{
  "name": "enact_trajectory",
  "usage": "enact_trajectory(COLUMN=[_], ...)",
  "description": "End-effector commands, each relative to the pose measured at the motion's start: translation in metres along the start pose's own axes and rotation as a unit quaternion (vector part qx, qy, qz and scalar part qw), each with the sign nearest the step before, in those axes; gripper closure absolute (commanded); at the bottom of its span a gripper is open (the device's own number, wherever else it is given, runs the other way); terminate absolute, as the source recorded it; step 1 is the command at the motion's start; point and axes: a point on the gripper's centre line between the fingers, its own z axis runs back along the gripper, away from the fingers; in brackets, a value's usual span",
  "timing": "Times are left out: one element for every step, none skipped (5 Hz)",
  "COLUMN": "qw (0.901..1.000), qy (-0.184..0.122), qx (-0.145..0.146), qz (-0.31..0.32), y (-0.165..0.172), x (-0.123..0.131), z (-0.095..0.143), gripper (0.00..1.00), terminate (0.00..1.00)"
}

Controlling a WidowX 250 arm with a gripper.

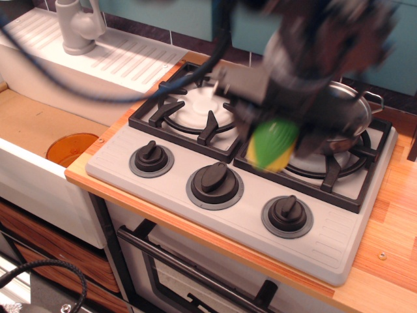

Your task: Put corncob in pot or pan an put pot or pan on stove

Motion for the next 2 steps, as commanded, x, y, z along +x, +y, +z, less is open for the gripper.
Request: enact_trajectory(qw=[0.9978,0.9973], qy=[-0.012,-0.034], qx=[0.016,0.019], qz=[0.063,0.063], y=[-0.037,-0.047], x=[0.045,0.059], z=[0.001,-0.027], gripper=[1.0,1.0], terminate=[0.0,0.0])
